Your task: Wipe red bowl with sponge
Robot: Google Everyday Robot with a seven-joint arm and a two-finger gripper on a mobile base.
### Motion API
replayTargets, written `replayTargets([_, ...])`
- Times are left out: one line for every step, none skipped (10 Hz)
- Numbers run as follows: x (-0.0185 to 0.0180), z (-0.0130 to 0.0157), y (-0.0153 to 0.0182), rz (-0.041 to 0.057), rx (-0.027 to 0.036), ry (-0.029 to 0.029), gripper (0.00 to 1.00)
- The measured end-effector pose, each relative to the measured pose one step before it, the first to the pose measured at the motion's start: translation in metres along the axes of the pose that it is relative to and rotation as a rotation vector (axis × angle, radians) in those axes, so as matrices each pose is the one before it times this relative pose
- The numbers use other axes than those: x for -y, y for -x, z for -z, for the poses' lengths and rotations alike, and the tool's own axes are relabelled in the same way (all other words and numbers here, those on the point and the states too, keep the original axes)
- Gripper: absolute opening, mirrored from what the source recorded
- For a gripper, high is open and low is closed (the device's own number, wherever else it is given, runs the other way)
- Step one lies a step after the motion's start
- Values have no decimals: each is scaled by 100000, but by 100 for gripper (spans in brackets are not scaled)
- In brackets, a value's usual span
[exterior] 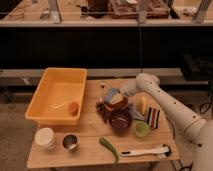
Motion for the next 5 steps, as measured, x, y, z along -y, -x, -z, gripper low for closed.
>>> replayTargets([-962, -121, 342, 1864, 383, 2012, 0])
replayTargets([-317, 60, -17, 1006, 25, 956, 0])
replayTargets([-103, 213, -146, 764, -94, 568, 0])
replayTargets([95, 540, -555, 579, -487, 284, 0])
replayTargets([380, 919, -1218, 181, -1136, -27, 0])
